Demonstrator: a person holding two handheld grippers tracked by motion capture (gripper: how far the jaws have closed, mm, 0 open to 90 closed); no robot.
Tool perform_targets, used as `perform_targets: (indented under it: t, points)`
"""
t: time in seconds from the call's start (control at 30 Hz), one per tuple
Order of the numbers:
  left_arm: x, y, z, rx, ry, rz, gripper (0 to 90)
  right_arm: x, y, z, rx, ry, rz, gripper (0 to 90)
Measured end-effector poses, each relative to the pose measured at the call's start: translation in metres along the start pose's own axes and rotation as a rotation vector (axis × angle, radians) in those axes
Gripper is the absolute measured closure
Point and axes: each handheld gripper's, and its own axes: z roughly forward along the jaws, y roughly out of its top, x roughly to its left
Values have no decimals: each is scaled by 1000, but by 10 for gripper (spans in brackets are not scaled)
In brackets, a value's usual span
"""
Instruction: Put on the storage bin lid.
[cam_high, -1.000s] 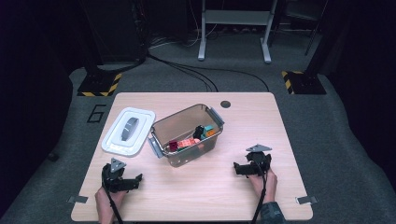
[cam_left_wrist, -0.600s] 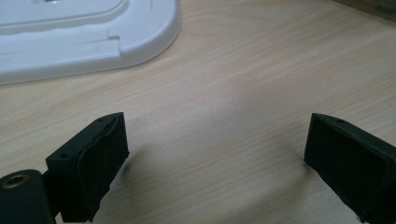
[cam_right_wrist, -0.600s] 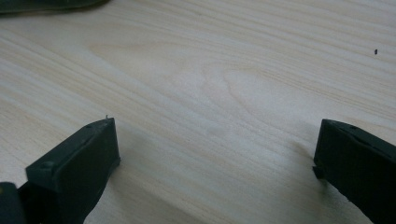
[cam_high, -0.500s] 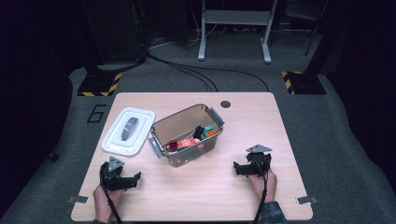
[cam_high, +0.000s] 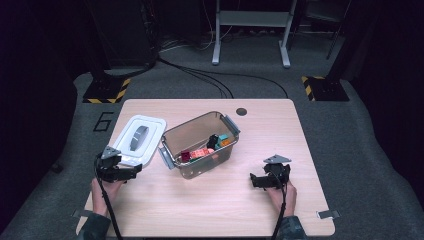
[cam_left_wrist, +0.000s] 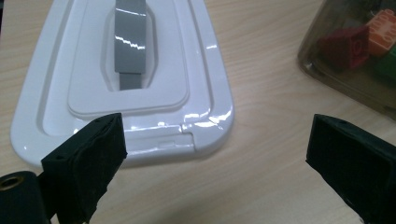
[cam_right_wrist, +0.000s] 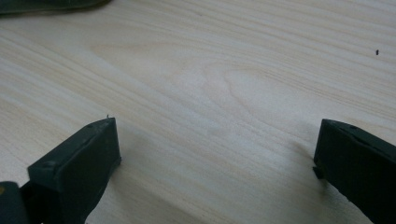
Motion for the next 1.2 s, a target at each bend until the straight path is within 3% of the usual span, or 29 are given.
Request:
perform_targets:
  t: [0.53, 0.57, 0.63, 0.7, 0.77, 0.87, 0.9, 0.93, 0.97, 1.03, 1.1, 1.2]
  points:
    - [45, 45, 47, 65, -5, -55, 1, 0, 0, 0, 0, 1, -2, 0]
    - [46, 47, 50, 65, 13, -42, 1, 0, 0, 0, 0, 2, -2, 0]
    - [47, 55, 57, 90, 12, -26, 1, 0, 0, 0, 0, 2, -2, 0]
    - [46, 59, 61, 92, 45, 1, 1, 0, 0, 0, 0, 2, -2, 0]
    - [46, 64, 68, 110, 29, -11, 1, 0, 0, 0, 0, 2, -2, 0]
    - [44, 68, 77, 98, 70, 14, 1, 0, 0, 0, -1, 3, -3, 0]
    - [43, 69, 80, 111, 74, 30, 2, 0, 0, 0, 0, 4, -4, 0]
    - [44, 70, 84, 132, 59, 21, 7, 0, 0, 0, 0, 4, -5, 0]
    - [44, 71, 87, 140, 47, 6, 36, 0, 0, 0, -1, 4, -5, 0]
    - [46, 74, 91, 131, 57, -4, 181, 0, 0, 0, -1, 5, -5, 0]
    - [46, 74, 95, 107, 99, -8, 207, 0, 0, 0, -2, 5, -3, 1]
    - [47, 72, 100, 113, 112, -12, 369, 0, 0, 0, -4, 0, 0, 1]
